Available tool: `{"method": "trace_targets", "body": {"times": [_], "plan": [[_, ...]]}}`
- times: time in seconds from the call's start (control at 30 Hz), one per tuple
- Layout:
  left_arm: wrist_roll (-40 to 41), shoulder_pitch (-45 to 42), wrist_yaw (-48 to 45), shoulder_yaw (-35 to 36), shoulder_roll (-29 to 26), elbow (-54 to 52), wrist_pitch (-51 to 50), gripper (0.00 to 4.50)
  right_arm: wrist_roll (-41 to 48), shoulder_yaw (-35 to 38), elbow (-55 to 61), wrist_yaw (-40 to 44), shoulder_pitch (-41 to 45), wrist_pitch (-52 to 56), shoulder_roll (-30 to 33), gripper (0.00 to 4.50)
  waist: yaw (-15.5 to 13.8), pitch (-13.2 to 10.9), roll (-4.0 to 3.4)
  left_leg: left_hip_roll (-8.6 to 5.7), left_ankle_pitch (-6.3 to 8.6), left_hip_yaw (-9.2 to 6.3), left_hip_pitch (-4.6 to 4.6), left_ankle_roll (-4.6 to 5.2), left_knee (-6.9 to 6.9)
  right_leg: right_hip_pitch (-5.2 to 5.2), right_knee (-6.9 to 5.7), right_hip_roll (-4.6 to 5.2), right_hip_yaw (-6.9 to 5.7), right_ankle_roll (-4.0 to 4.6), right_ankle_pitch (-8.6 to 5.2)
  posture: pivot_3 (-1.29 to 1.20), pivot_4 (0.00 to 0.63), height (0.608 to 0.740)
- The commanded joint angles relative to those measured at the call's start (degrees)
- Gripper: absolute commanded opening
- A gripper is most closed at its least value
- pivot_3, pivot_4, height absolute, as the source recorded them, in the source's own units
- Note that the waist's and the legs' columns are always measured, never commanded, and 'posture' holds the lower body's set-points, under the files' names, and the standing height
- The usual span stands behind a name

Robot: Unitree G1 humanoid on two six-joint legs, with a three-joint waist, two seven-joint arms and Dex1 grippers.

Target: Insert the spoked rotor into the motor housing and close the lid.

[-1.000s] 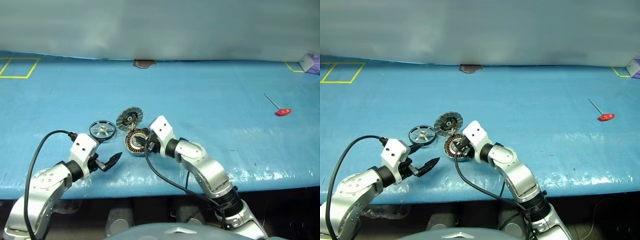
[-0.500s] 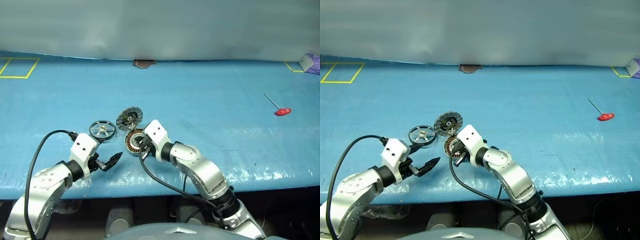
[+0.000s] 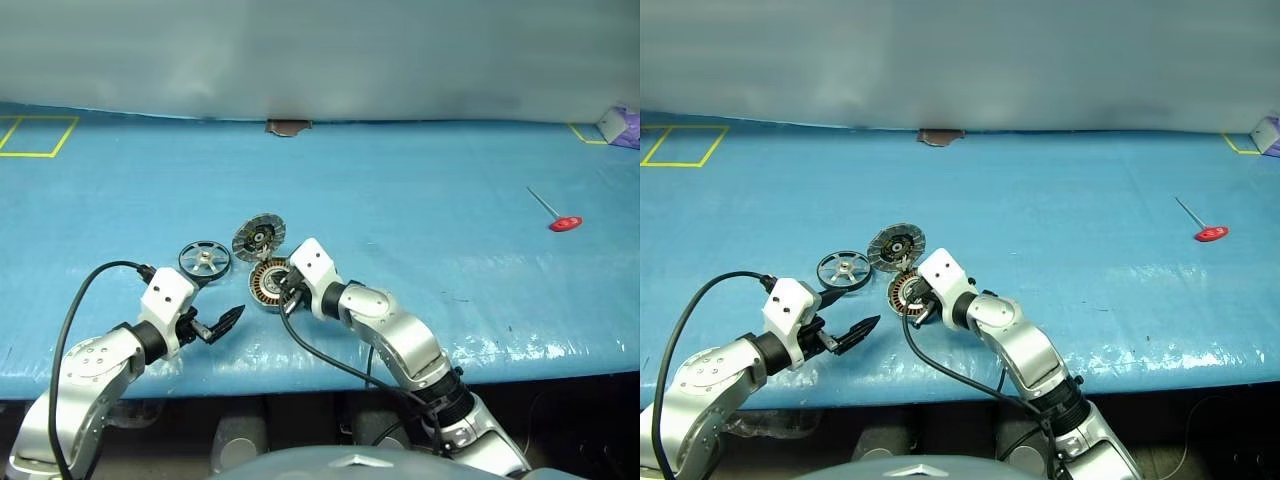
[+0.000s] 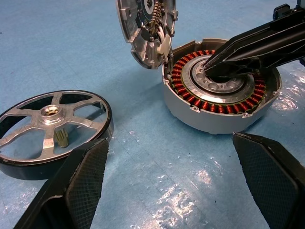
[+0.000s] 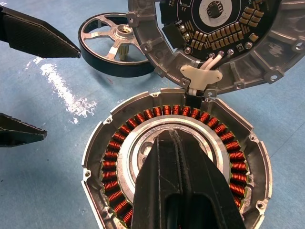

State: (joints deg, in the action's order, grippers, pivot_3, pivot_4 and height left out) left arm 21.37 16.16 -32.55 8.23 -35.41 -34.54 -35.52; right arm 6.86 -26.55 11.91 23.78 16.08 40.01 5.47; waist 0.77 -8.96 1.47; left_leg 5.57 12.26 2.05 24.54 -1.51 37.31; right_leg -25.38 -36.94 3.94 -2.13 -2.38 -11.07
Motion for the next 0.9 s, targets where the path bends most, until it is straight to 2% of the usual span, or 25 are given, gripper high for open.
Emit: {"method": "trace_targets", "body": {"times": [0.03, 0.63, 0.73, 0.9], "plan": [[0.4, -0.25, -0.15, 0.38, 0.03, -1.56, 0.64, 4.5, -0.23, 1.33, -0.09, -0.36, 0.62, -1.43, -0.29, 0.04, -0.01, 0.0, 0.0, 0.0, 0.0, 0.0, 0.0, 0.0, 0.0, 0.0, 0.0, 0.0, 0.0, 0.0, 0.0, 0.0, 0.15, 0.74], [0.46, -0.49, -0.57, 0.34, -0.39, -1.45, 0.45, 4.5, 0.11, 2.41, -1.27, -0.3, -0.49, -1.39, 0.06, 0.04, -0.01, 0.01, -0.01, 0.0, 0.0, -0.01, -0.02, 0.0, 0.0, 0.02, 0.0, -0.01, 0.0, 0.0, 0.0, 0.0, 0.15, 0.74], [0.68, -0.86, -0.67, 0.81, -0.41, -1.57, 0.7, 4.5, 1.69, 2.81, 1.43, 0.83, -1.18, -1.78, -0.08, 0.04, -0.03, 0.01, -0.01, 0.0, 0.0, -0.01, -0.02, 0.0, 0.0, 0.01, 0.0, -0.01, 0.0, 0.0, 0.0, 0.0, 0.15, 0.74], [4.92, -1.35, -1.84, 5.84, -0.11, -3.94, 1.31, 4.5, 5.03, 4.12, 11.36, 3.53, -3.01, 0.54, 2.44, 0.04, -0.03, 0.01, -0.01, 0.0, 0.0, -0.01, 0.04, 0.0, 0.0, -0.01, 0.01, 0.0, 0.0, 0.0, 0.0, 0.0, 0.15, 0.74]]}}
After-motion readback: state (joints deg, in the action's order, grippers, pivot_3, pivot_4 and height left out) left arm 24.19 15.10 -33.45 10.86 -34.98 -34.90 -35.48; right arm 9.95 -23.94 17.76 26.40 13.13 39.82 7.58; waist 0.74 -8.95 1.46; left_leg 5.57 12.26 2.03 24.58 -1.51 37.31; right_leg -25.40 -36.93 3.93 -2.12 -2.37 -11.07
